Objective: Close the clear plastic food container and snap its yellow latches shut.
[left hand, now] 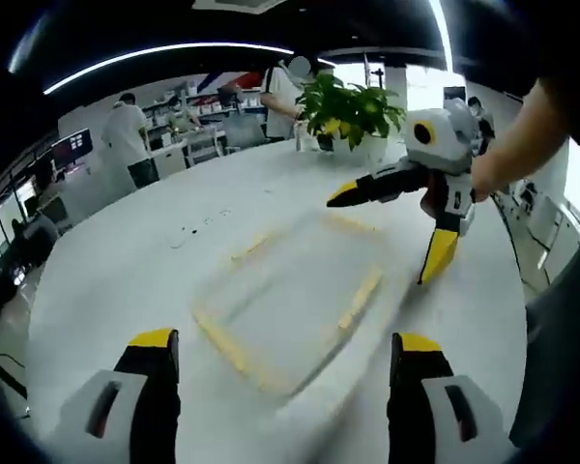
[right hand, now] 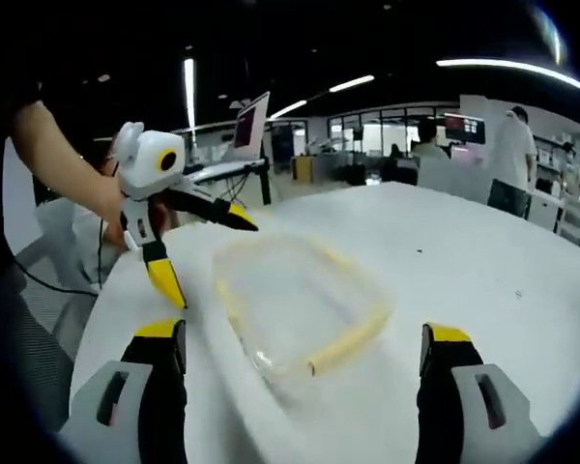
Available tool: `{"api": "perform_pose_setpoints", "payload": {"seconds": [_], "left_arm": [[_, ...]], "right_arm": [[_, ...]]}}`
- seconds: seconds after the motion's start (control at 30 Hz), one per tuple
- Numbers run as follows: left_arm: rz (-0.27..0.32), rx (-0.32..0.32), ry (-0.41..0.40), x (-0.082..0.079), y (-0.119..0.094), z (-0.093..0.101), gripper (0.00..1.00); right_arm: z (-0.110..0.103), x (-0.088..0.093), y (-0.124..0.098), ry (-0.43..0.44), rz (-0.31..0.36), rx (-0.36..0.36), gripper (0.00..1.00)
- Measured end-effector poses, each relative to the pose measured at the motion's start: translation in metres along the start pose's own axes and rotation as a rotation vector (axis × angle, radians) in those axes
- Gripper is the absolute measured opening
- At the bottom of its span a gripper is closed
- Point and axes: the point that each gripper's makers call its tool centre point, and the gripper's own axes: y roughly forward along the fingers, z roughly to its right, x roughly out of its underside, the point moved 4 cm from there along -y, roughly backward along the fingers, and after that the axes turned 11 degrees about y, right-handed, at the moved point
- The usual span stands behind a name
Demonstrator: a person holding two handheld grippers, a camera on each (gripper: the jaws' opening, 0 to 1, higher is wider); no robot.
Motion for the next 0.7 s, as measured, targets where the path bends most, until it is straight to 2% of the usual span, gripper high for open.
{"api": "perform_pose_setpoints", "payload": {"seconds": [0.07, 0.13, 0.23, 0.37, 0.5, 0.7], "left_arm": [[0.006, 0.008, -0.059, 0.006, 0.003, 0.003, 0.98], [-0.006, 0.017, -0.067, 0.009, 0.006, 0.004, 0.97], [0.022, 0.015, -0.070, 0.005, 0.007, 0.006, 0.98], [-0.011, 0.028, -0.081, 0.009, 0.009, 0.008, 0.98], [-0.019, 0.022, -0.073, 0.013, 0.008, 0.008, 0.98], [0.009, -0.008, -0.124, 0.009, -0.002, 0.006, 0.95]], "right_arm": [[-0.004, 0.004, 0.000, 0.005, 0.002, 0.009, 1.00], [-0.006, 0.006, 0.000, 0.018, 0.010, 0.027, 1.00], [-0.010, 0.008, 0.002, 0.017, 0.019, 0.039, 1.00], [-0.009, 0.015, 0.004, 0.075, -0.031, 0.065, 1.00], [-0.010, 0.011, 0.004, 0.057, -0.007, 0.071, 1.00], [-0.010, 0.013, -0.002, 0.079, -0.015, 0.081, 1.00]]}}
